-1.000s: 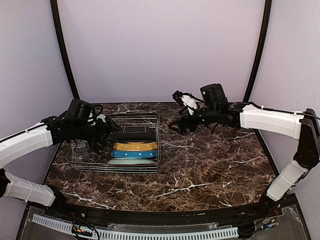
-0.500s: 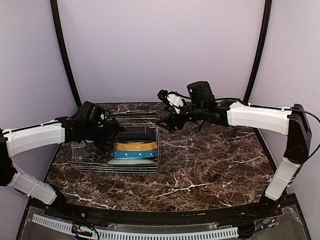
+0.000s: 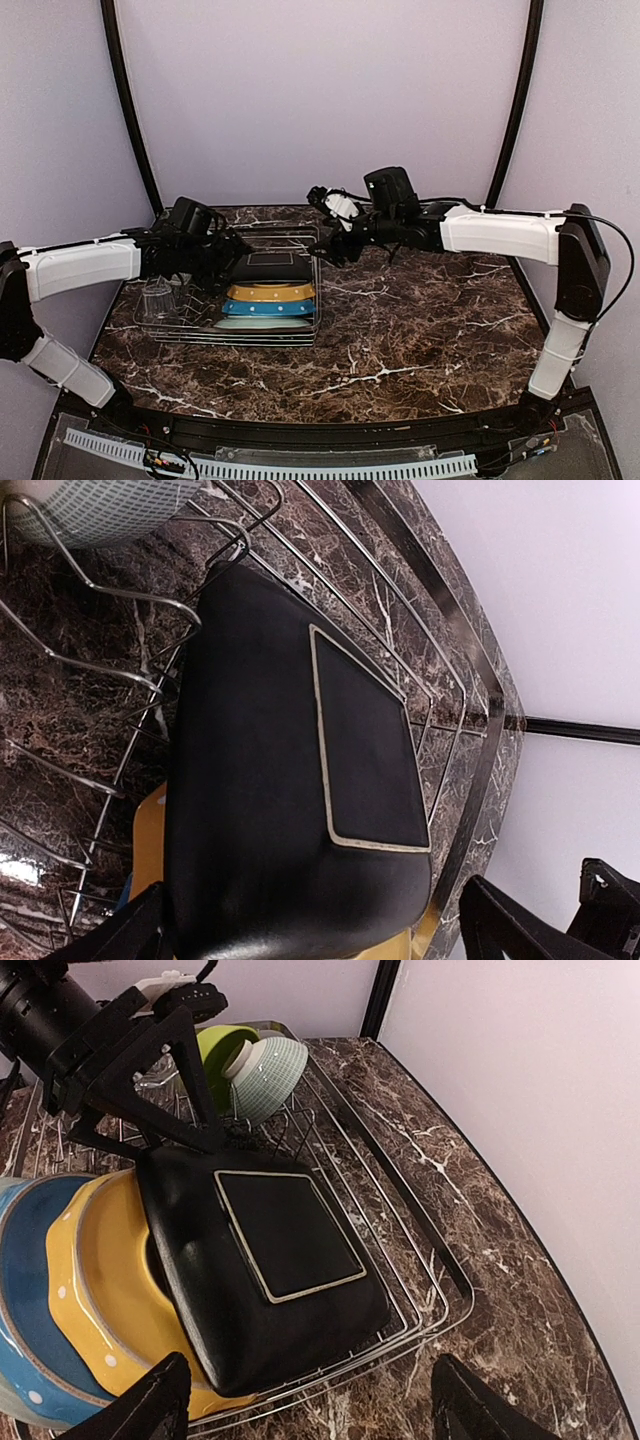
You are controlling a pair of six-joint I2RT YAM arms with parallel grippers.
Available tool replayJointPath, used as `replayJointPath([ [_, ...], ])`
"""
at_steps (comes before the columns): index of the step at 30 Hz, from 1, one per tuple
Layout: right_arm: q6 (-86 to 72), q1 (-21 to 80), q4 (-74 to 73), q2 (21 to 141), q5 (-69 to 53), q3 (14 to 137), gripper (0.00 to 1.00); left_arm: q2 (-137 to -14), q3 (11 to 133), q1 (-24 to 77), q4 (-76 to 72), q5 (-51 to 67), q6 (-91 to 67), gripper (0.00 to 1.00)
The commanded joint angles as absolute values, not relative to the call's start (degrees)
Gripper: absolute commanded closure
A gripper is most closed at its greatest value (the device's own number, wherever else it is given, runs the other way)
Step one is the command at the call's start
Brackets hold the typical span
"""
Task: Unload the mixed dishes from the dish rack
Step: Grab the plate from the dish rack.
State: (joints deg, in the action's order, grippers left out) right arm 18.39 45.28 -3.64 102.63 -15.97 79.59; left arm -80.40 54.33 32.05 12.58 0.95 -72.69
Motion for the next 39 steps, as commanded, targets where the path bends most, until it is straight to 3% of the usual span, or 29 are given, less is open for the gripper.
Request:
replayJointPath([
  [1, 19.3, 45.6, -1.7, 104.7, -17.6, 82.4, 0.19, -80.5, 57.1, 32.5, 8.7, 0.2, -73.2, 0.01],
  [17, 26.0, 48.3, -1.1, 109.0, -16.3, 84.1, 0.23, -81.3, 58.5, 30.7, 5.2, 1.8, -73.9, 0.00],
  [32, 38.9, 54.4, -4.9, 119.4, 4.1, 94.5, 0.38, -82.3, 58.5, 28.6, 3.6, 3.9, -74.4, 0.00],
  [39, 43.8, 56.0, -6.2, 124.6, 13.7, 99.4, 0.51, -82.1, 57.9, 28.2, 3.4, 4.0, -74.6, 0.00],
])
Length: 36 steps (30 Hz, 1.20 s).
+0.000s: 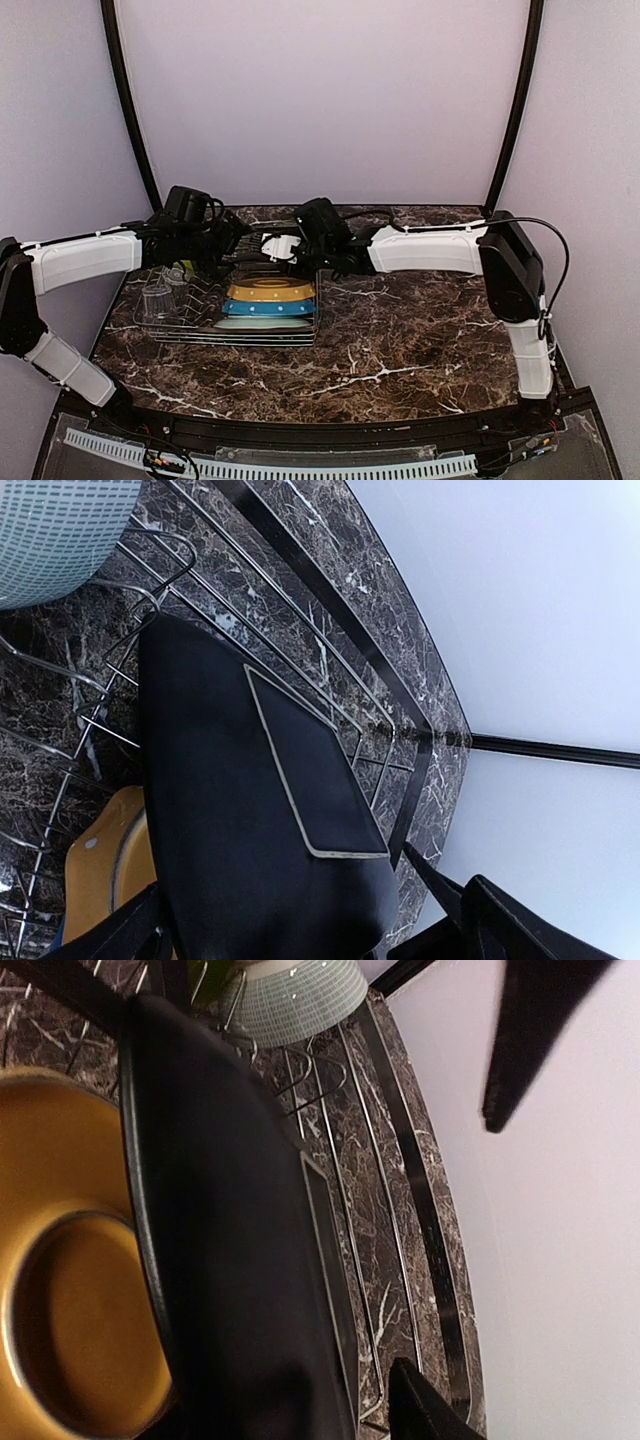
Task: Unload the mixed dishes from the dish rack
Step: Grab the plate from the dish rack.
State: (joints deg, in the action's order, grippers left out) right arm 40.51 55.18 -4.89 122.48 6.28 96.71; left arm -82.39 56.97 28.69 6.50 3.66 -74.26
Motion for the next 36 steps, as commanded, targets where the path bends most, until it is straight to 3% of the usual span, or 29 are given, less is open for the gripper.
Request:
replayJointPath([
  [1, 43.9, 56.0, -6.1, 124.9, 14.1, 99.6, 0.52, -82.0, 57.8, 28.2, 3.3, 4.2, -74.8, 0.00],
  [12, 49.3, 57.4, -5.2, 125.5, 17.8, 99.4, 0.77, -81.5, 56.8, 27.4, 2.9, 4.3, -75.3, 0.00],
  [24, 56.7, 59.0, 5.3, 125.3, 24.2, 96.4, 1.00, -77.9, 56.5, 26.9, 5.3, 1.9, -73.7, 0.00],
  [36, 66.8, 61.0, 26.1, 123.0, 29.1, 91.5, 1.00, -70.3, 59.2, 23.0, 13.0, -4.0, -68.1, 0.00],
])
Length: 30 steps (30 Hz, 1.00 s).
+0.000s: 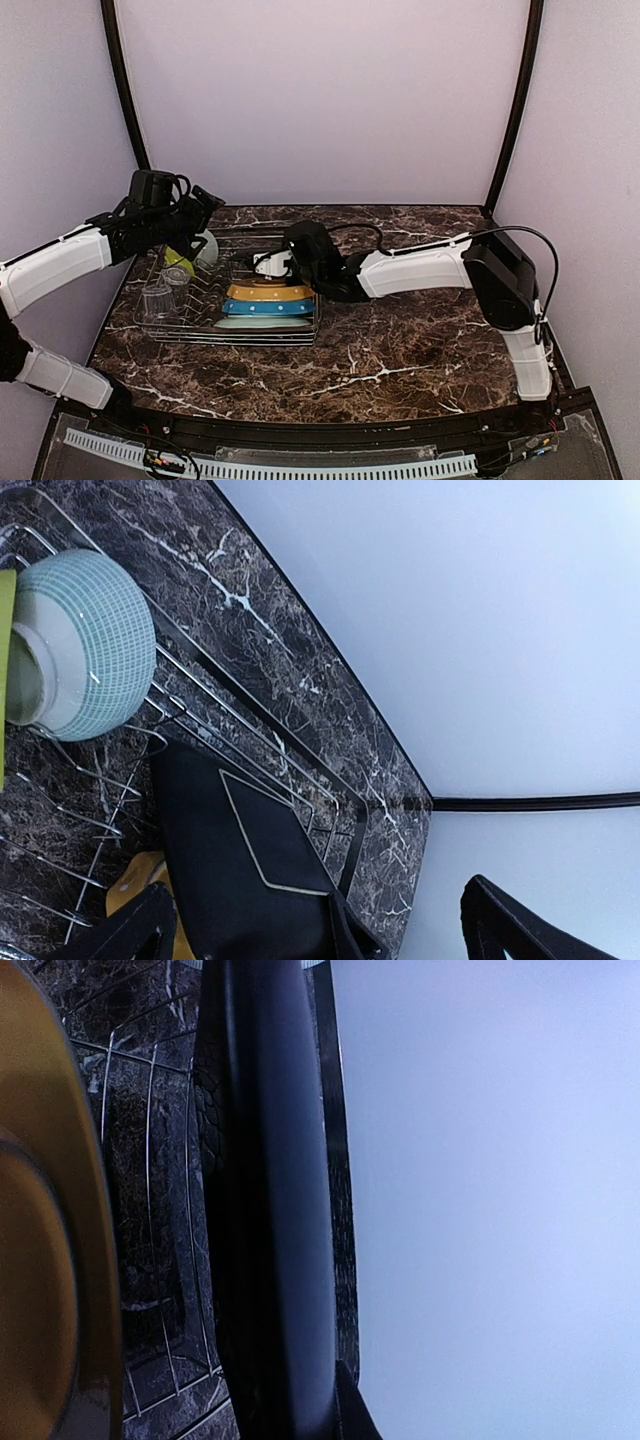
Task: Unload the mixed dishes from the dish rack
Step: Grab the plate from the dish rack.
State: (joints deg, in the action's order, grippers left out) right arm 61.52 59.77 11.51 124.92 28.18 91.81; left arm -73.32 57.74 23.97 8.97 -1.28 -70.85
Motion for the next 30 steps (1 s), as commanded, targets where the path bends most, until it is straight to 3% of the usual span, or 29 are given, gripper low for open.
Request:
replayJointPath([
  [1, 67.2, 61.1, 26.8, 122.7, 29.0, 91.5, 1.00, -70.1, 59.1, 22.8, 13.1, -4.0, -68.0, 0.00],
  [30, 66.4, 61.5, 34.1, 109.1, 30.0, 87.4, 1.00, -66.3, 57.7, 22.4, 14.8, -6.1, -67.9, 0.00],
])
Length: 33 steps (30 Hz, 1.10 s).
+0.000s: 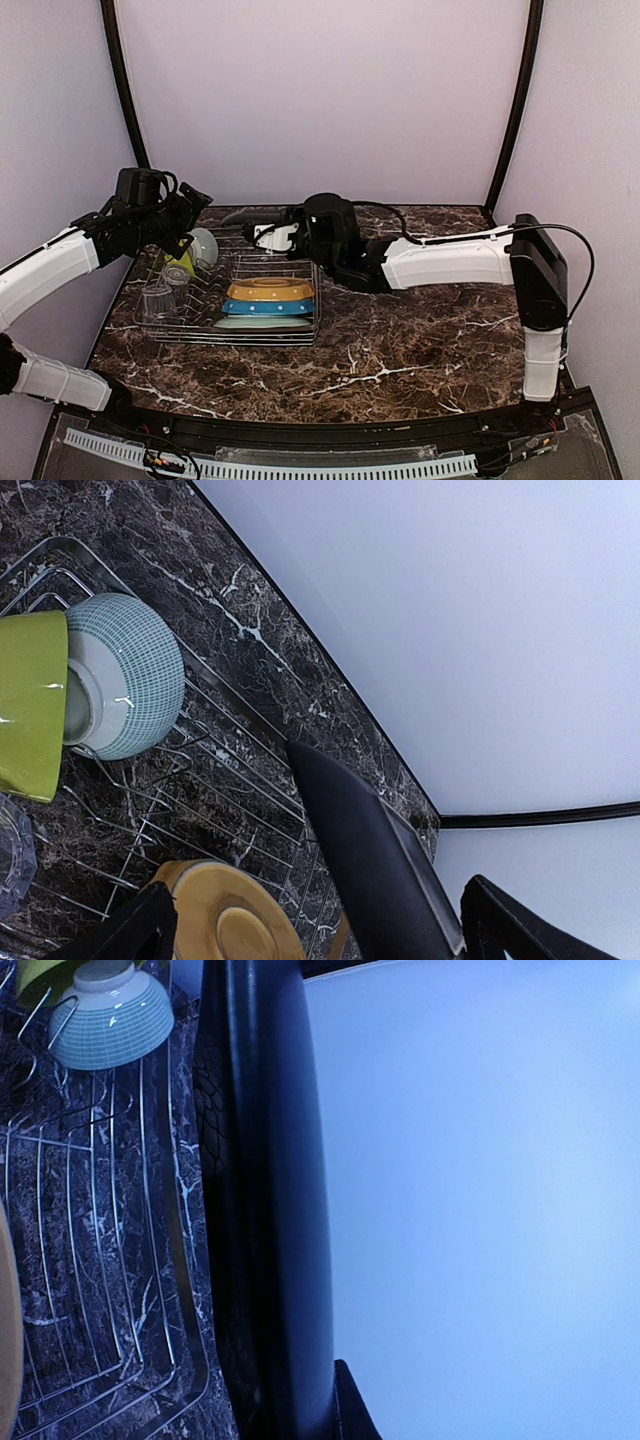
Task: Unload the mixed dishes from the dish rack
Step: Grab the plate from the dish rack, then place the plate at the center of the board.
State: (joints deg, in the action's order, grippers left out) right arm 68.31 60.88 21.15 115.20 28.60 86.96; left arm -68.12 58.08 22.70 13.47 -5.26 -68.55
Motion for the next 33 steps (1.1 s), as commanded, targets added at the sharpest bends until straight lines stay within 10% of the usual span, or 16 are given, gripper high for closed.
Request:
replayJointPath([
  [1, 66.1, 61.5, 33.9, 108.3, 30.1, 87.3, 1.00, -66.2, 57.7, 22.4, 14.9, -6.2, -67.8, 0.00],
  [14, 40.4, 56.1, 17.9, 92.8, 27.5, 81.9, 1.00, -63.9, 56.7, 22.4, 15.0, -9.5, -63.9, 0.00],
  [33, -10.7, 20.9, -1.6, 74.2, -7.8, 62.8, 1.00, -63.8, 55.4, 22.4, 12.2, -7.7, -59.8, 0.00],
])
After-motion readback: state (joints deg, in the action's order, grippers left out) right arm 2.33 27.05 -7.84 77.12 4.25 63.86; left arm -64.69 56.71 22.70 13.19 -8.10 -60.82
